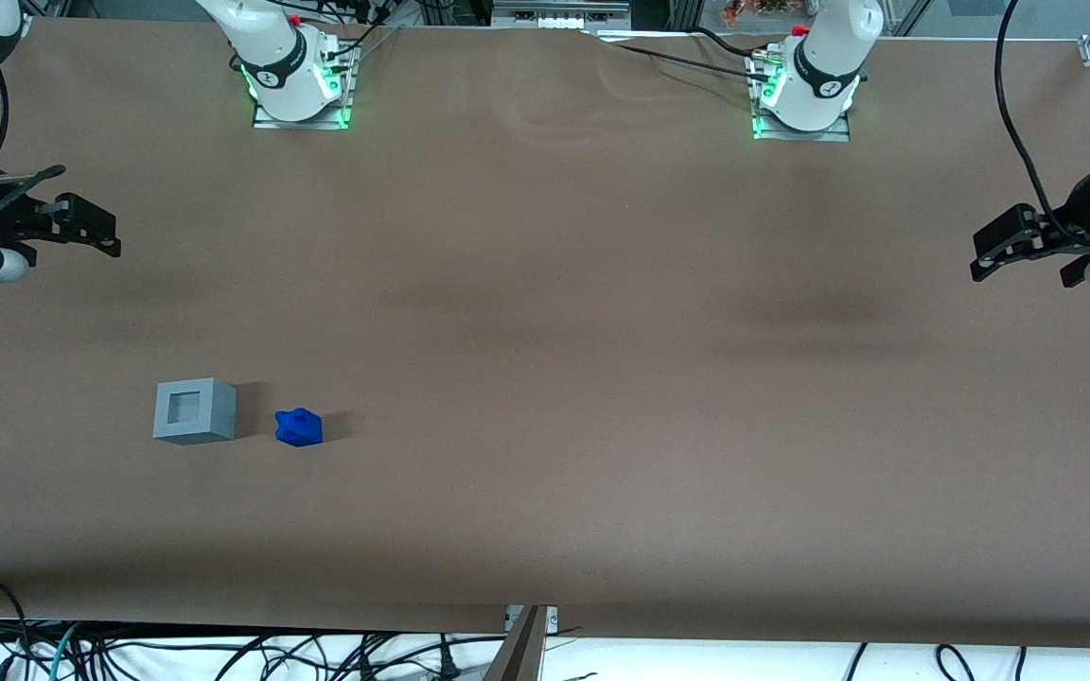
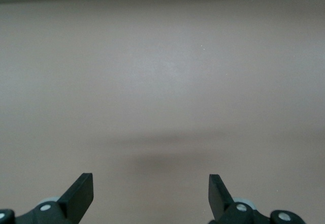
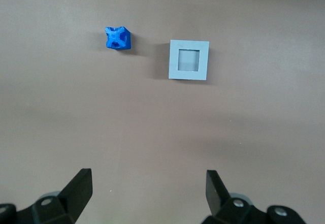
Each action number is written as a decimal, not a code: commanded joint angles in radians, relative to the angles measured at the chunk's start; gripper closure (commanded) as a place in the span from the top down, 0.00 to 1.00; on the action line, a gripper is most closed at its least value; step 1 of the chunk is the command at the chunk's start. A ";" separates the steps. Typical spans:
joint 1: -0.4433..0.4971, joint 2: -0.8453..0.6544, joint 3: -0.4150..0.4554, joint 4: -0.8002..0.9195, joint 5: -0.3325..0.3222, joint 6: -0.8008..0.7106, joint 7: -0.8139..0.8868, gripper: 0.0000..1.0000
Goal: Insert blue part into gray base with right arm
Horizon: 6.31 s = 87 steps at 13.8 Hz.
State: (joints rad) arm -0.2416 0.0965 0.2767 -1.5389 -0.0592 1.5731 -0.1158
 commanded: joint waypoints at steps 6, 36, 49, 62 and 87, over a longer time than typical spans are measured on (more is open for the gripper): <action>-0.001 0.003 0.007 0.016 -0.014 -0.024 -0.013 0.99; 0.039 0.454 0.098 -0.175 -0.120 0.794 0.165 0.98; 0.058 0.600 0.096 -0.176 -0.192 0.984 0.174 0.66; -0.021 0.359 -0.006 -0.073 -0.075 0.511 -0.204 0.24; -0.027 0.440 -0.074 -0.127 -0.017 0.691 -0.119 0.24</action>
State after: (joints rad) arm -0.2719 0.5391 0.2069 -1.6516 -0.0749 2.2402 -0.2357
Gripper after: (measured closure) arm 0.489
